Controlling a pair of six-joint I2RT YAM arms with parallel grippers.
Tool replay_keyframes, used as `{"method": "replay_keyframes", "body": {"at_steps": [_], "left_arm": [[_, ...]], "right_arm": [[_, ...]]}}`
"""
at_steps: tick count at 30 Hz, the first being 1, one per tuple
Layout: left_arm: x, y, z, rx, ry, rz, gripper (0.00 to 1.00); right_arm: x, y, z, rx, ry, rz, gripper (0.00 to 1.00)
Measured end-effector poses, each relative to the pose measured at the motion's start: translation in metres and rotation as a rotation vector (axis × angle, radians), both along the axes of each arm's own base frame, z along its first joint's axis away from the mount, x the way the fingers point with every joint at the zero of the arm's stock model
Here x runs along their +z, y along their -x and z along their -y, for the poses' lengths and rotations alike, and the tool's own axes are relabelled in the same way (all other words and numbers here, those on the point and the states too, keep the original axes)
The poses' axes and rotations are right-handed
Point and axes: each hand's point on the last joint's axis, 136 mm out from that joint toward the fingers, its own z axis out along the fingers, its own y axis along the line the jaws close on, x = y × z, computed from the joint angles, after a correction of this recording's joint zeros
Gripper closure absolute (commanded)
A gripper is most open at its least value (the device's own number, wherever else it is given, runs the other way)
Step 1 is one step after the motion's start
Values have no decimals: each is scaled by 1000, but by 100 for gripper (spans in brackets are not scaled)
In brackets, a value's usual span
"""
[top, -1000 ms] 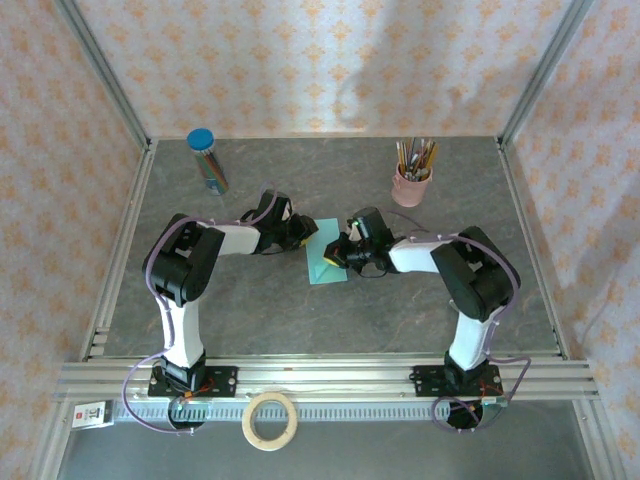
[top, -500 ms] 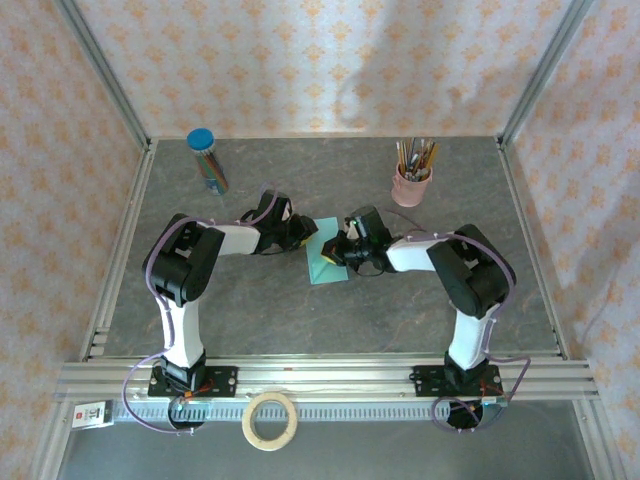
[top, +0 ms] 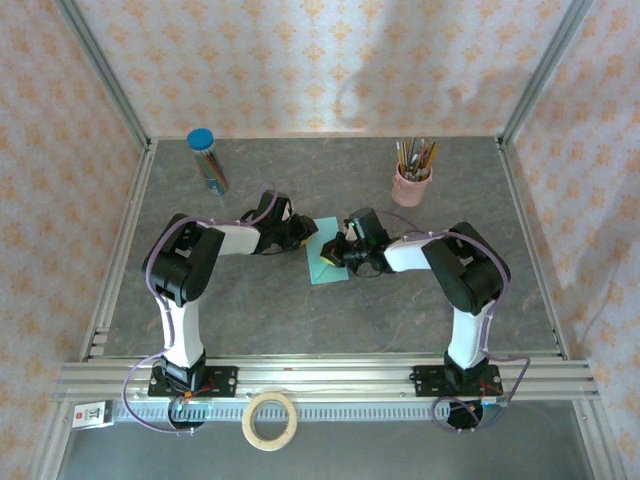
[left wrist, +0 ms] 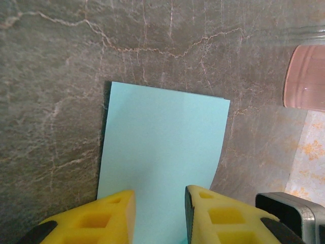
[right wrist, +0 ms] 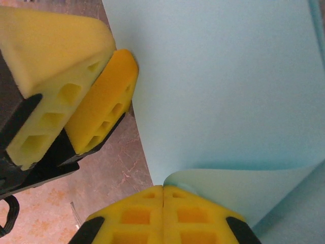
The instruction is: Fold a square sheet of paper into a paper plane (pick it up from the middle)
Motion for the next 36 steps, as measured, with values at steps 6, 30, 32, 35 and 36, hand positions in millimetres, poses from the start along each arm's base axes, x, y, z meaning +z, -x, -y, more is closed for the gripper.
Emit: {"method": "replay_keyframes", "body": {"at_steps": [6,30,32,35,36], "left_arm": [[0,0,0,0,0,0,70],[0,0,0,-6,-4,4,70],[0,0,0,-8,-5,6,70],[0,0,0,-9,-5,6,70],[0,0,0,-9,-5,6,70]], "right_arm": [[0,-1,0,-9,-1,0,100],[-2,-5,0,-31,-6,-4,100],[-1,-6,-1,-32,-11,-1,100],[1,-7,-1,-33,-16,4,100],[1,-7,-1,-35,-17,3,100]]}}
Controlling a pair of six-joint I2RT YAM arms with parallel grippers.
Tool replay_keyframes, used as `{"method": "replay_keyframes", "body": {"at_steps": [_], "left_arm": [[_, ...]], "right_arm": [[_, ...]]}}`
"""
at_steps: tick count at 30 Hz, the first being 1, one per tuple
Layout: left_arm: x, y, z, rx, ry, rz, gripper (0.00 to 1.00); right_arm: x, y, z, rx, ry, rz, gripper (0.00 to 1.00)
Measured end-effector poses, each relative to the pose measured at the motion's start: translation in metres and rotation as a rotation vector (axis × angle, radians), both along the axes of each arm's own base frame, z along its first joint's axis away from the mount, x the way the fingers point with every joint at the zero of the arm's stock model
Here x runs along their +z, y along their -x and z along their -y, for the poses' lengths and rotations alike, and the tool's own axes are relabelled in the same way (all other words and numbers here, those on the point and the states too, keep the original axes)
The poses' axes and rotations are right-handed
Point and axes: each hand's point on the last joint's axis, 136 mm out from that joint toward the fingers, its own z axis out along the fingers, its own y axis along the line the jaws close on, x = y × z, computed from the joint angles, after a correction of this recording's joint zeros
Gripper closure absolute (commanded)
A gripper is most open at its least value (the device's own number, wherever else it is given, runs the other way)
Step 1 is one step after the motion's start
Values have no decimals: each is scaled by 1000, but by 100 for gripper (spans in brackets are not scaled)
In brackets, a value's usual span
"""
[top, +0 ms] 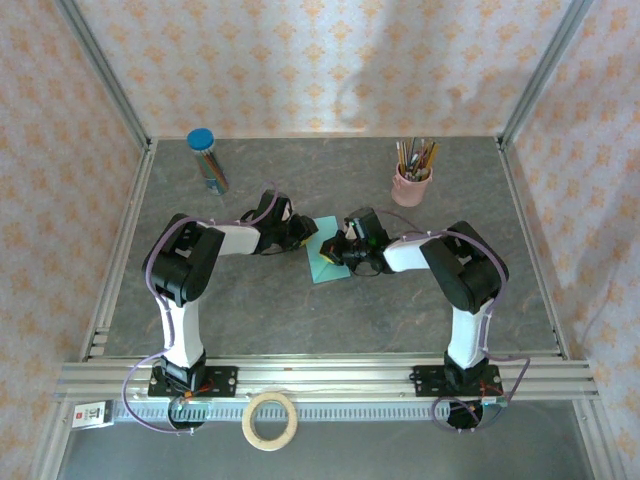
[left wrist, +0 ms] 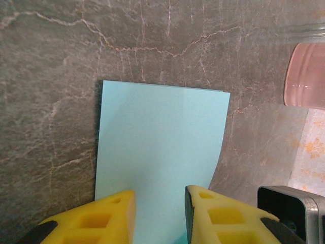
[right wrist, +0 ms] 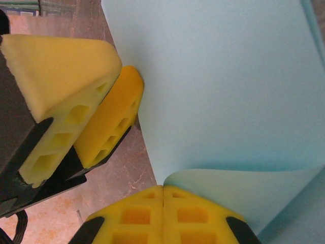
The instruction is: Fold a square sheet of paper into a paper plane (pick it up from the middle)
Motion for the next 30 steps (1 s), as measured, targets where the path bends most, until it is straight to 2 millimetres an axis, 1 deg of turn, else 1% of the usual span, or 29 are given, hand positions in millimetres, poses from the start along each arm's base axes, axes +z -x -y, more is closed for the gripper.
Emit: {"method": "replay_keyframes", "body": {"at_steps": [30], "left_arm": [[-1,1,0,-4,-1,1,70]], "right_arm": [[-7,0,1,-5,7,-11,100]]}}
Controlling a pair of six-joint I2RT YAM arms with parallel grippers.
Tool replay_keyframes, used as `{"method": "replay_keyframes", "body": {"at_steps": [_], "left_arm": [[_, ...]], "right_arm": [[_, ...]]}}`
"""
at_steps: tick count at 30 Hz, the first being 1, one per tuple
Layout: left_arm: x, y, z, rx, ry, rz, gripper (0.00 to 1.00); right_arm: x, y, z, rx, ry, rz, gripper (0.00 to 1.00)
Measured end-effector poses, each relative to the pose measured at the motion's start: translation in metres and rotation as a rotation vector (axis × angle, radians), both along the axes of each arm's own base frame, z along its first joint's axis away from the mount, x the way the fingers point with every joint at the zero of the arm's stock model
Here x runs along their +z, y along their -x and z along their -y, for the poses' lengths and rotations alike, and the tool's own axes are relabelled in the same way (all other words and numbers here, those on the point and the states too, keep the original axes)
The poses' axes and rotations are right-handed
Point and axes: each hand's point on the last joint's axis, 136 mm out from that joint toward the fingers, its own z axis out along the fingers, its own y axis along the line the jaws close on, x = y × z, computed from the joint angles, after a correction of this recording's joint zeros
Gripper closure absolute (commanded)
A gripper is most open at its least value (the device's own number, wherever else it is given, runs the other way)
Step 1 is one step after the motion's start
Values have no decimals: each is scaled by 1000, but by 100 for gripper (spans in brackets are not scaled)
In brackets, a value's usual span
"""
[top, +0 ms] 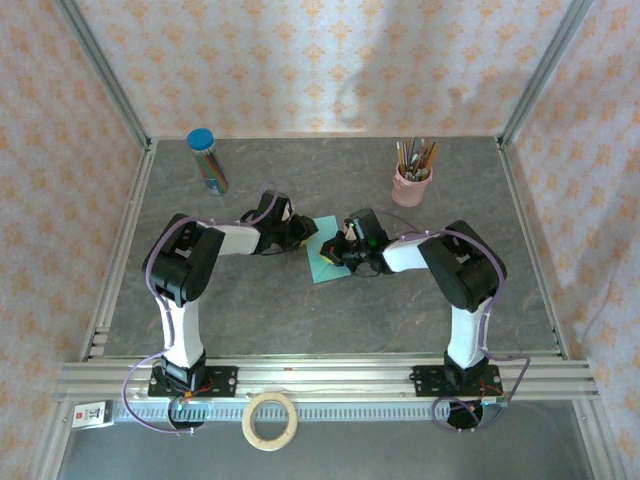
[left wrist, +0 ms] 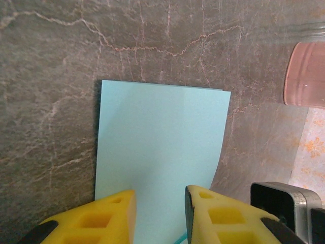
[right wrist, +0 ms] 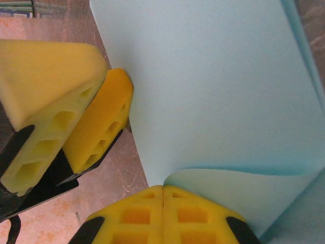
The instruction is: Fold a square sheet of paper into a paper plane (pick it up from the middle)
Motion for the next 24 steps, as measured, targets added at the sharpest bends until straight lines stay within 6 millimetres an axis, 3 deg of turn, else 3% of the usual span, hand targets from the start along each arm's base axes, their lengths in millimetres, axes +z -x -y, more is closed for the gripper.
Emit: {"method": "replay_keyframes", "body": {"at_steps": [24], "left_arm": [[0,0,0,0,1,2,70]], "right_arm": [[-4,-1,-1,-10,-5,-14,100]]}}
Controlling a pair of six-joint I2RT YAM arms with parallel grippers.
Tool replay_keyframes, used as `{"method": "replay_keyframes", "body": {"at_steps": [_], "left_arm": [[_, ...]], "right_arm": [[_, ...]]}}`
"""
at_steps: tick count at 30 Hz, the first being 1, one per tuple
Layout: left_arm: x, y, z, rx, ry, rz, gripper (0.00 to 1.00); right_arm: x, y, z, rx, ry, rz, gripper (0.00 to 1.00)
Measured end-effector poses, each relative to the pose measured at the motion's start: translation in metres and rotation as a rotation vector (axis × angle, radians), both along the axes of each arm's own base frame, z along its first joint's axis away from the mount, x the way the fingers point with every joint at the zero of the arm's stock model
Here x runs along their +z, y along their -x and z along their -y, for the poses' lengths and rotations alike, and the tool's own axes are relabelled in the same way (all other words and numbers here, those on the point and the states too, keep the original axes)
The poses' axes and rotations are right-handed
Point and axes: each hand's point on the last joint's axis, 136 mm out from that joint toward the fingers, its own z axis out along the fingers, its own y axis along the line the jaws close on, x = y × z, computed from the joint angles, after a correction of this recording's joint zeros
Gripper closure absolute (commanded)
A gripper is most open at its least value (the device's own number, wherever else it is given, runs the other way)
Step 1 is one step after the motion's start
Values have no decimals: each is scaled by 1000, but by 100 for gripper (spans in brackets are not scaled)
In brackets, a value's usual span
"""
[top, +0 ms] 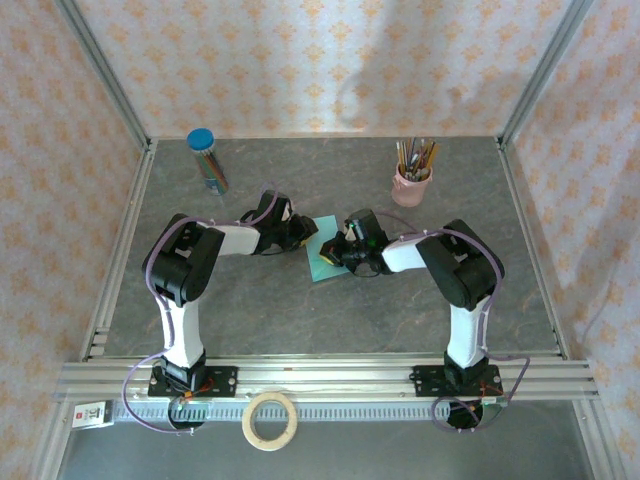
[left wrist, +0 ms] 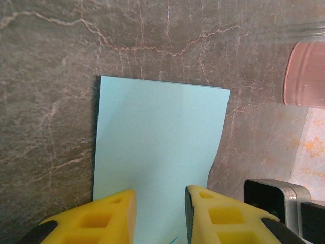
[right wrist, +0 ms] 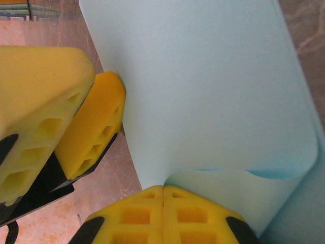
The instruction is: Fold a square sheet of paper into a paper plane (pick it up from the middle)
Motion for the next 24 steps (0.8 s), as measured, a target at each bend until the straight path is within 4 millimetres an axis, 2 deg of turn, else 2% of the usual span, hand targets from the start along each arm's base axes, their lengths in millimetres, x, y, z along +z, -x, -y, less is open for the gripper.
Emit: {"method": "replay_keyframes", "body": {"at_steps": [4,11,14,19,24], "left_arm": [[1,0,0,-1,-2,0,70],[4,4,-6,18,-31,-17,69],[16,4,-11,39,-44,6,69],[38,6,-19,69,-53,60,72],[32,15,-24,72,-63,51,78]], "right_arm": [[0,0,0,0,0,0,97],[3,-2,-3,7,-4,10,81],[6,-4,-5,12,-10,18,75],[9,-5,-7,18,-14,24,69],[11,-5,-8,24,-14,29,67]]}}
